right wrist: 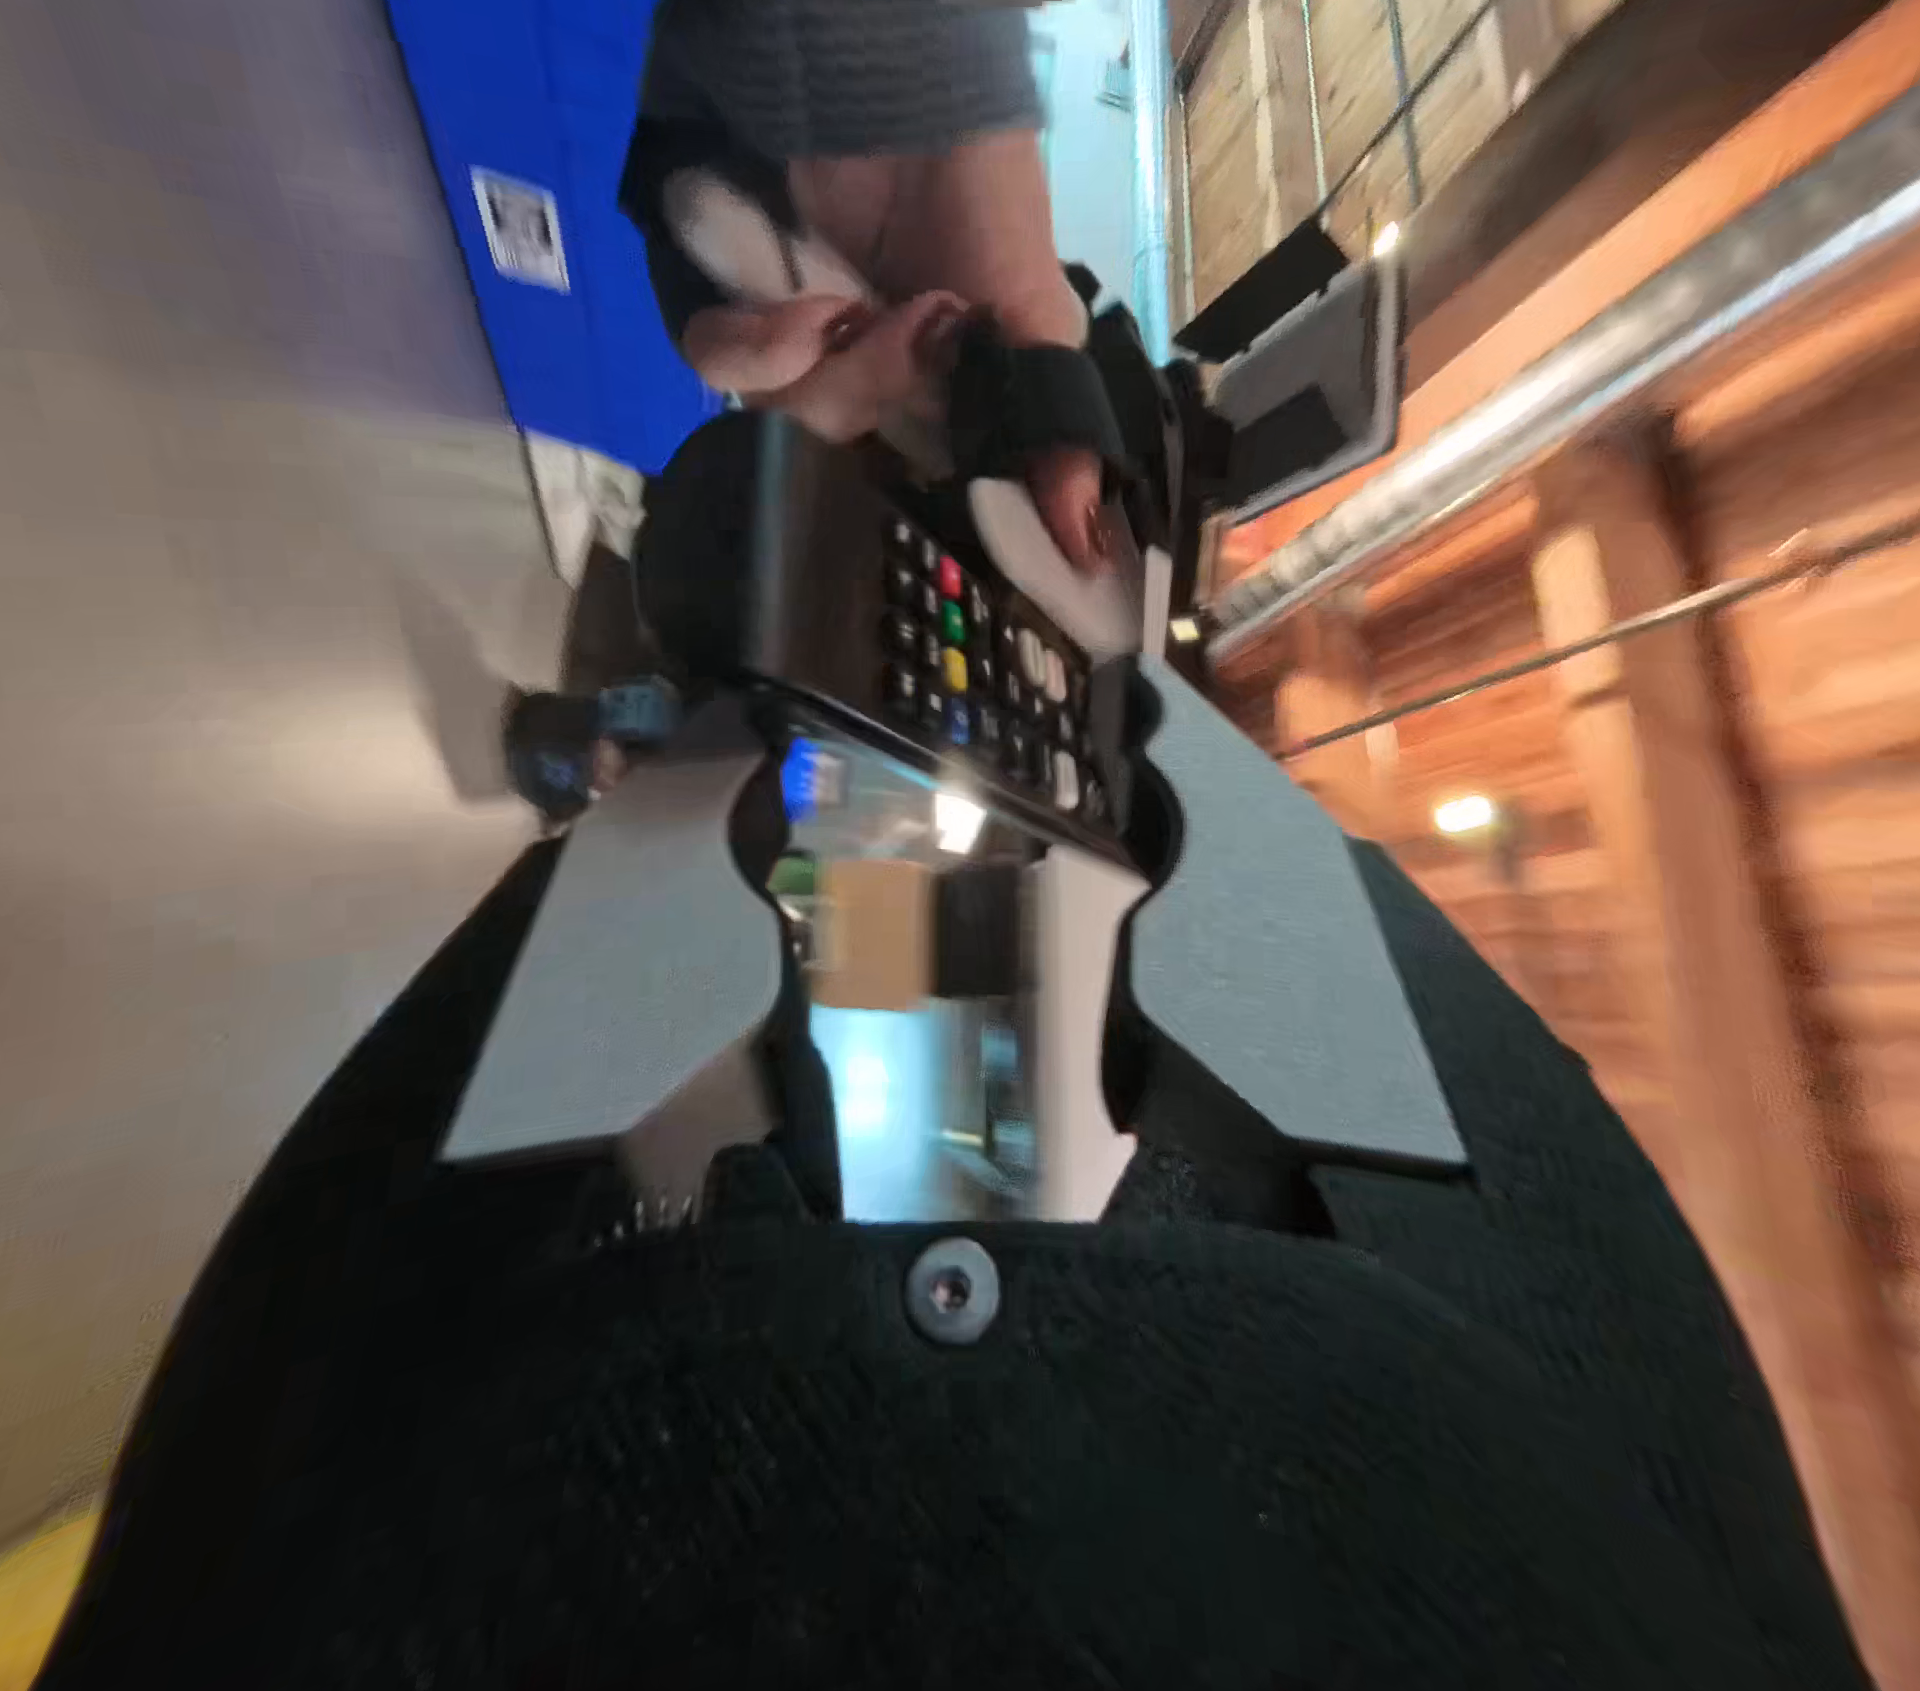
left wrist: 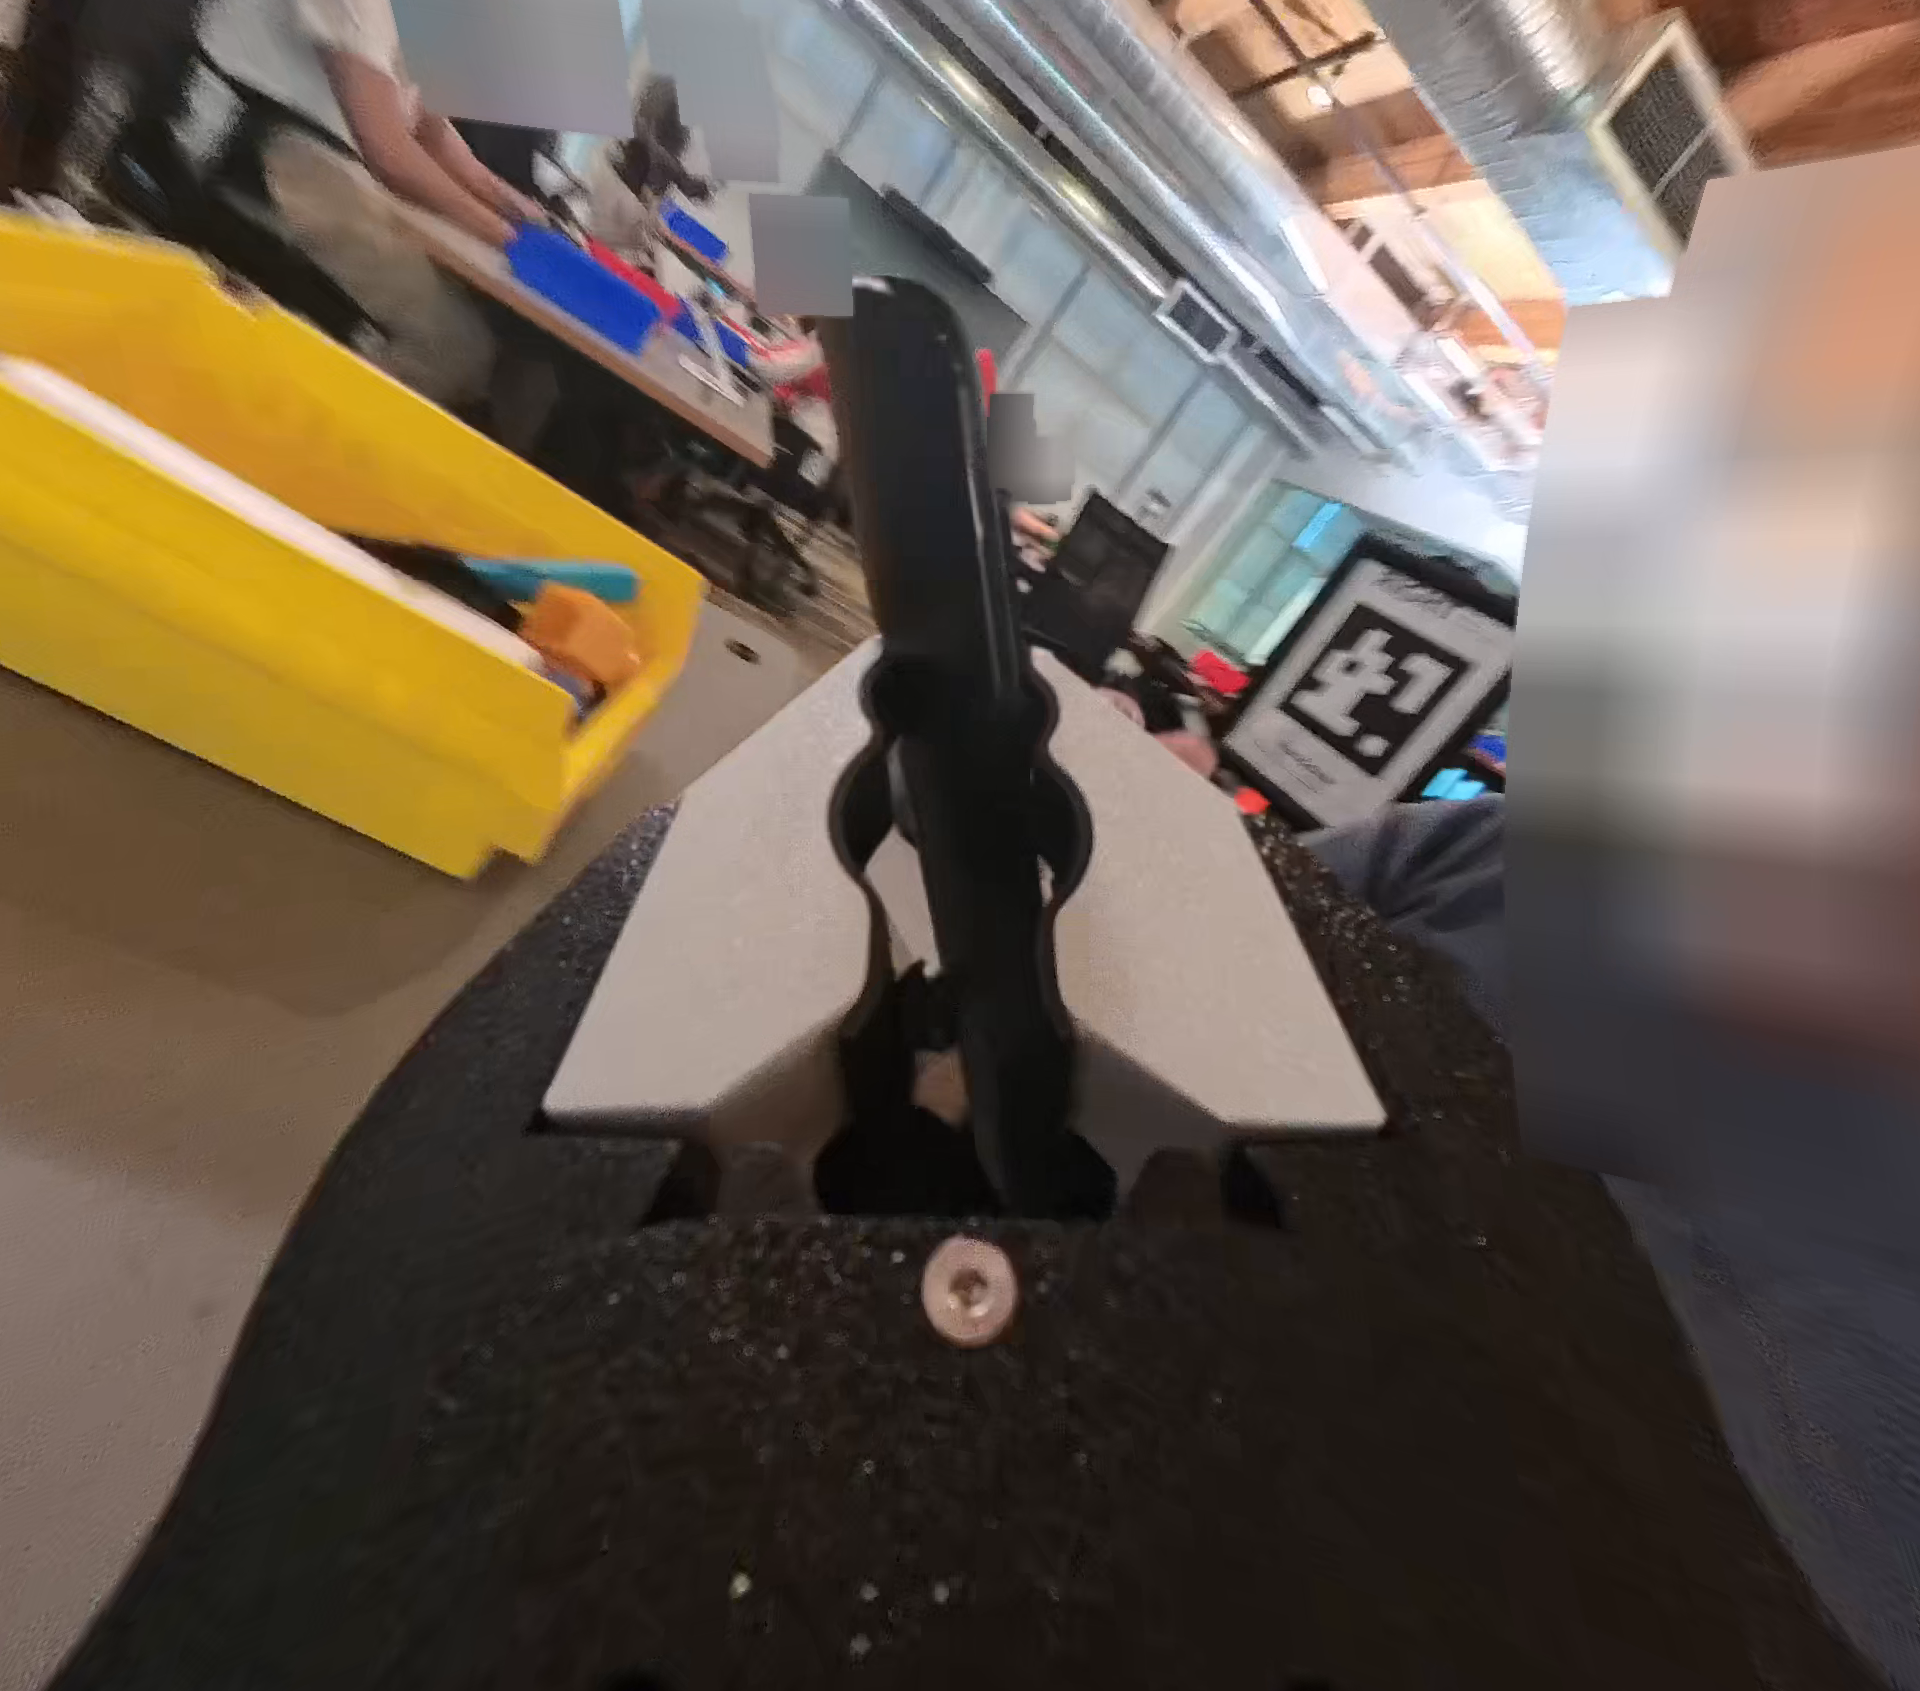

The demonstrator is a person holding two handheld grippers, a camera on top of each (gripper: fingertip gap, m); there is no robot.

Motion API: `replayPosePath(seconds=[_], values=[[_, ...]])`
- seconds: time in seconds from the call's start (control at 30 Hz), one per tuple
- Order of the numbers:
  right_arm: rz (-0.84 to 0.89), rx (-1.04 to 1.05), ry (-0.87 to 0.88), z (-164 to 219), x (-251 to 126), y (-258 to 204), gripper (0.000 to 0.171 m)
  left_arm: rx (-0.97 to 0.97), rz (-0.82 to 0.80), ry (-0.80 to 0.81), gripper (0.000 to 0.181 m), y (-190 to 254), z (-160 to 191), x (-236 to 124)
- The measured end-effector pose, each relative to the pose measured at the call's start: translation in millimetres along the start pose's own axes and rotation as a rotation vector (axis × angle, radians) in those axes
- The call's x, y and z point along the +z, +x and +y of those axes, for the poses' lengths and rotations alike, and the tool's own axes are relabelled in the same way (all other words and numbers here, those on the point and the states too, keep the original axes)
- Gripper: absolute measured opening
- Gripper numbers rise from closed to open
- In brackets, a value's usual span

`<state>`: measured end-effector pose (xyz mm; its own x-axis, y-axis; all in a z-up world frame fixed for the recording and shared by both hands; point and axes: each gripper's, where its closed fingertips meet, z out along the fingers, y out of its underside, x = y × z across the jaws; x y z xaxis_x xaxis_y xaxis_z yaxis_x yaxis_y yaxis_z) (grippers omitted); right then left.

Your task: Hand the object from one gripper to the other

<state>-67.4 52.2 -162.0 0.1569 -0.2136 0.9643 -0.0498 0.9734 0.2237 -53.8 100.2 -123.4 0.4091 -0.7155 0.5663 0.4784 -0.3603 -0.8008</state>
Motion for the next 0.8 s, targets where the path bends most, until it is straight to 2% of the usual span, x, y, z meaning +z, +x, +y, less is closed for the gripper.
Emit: replayPosePath(seconds=[0.07, 0.1, 0.17, 0.23, 0.3, 0.4, 0.47, 0.57, 0.67, 0.77, 0.8], values=[[-0.046, 0.354, 0.053, 8.6, -4.0, 2.4, 0.093, 0.098, -0.013, 0.053, 0.019, 4.3, -11.3, -6.2], [-0.063, 0.544, 0.073, 16.8, -5.4, 4.6, 0.097, 0.138, 0.002, 0.098, 0.018, 10.2, -19.2, -9.8], [-0.176, 0.933, 0.1, 29.8, -5.4, -0.7, 0.097, 0.244, 0.038, 0.163, 0.019, 24.0, -30.2, -15.0], [-0.328, 1.269, 0.139, 30.1, -4.8, -9.8, 0.089, 0.346, 0.079, 0.211, 0.019, 39.4, -35.1, -16.7], [-0.416, 1.489, 0.2, 27.7, -6.3, -14.0, 0.084, 0.417, 0.097, 0.236, 0.019, 49.9, -37.1, -16.8], [-0.591, 1.779, 0.418, 12.1, -19.9, -5.3, 0.087, 0.54, 0.069, 0.239, 0.019, 54.2, -35.9, -18.2], [-0.648, 1.908, 0.492, 11.2, -24.0, 2.6, 0.092, 0.55, 0.091, 0.255, 0.019, 59.1, -37.1, -19.2], [-0.635, 1.919, 0.474, 5.1, -18.0, 10.4, 0.088, 0.655, 0.047, 0.223, 0.019, 56.8, -29.6, -12.6], [-0.631, 1.874, 0.442, -7.7, -12.3, 16.1, 0.065, 0.784, 0.053, 0.192, 0.018, 61.1, -16.3, -3.0], [-0.597, 1.856, 0.374, -5.8, -7.2, 15.2, 0.026, 0.887, 0.097, 0.186, 0.019, 69.3, -3.8, 3.1], [-0.599, 1.825, 0.36, -5.4, -8.1, 12.9, 0.025, 0.883, 0.087, 0.172, 0.019, 67.4, -2.8, 4.4]])
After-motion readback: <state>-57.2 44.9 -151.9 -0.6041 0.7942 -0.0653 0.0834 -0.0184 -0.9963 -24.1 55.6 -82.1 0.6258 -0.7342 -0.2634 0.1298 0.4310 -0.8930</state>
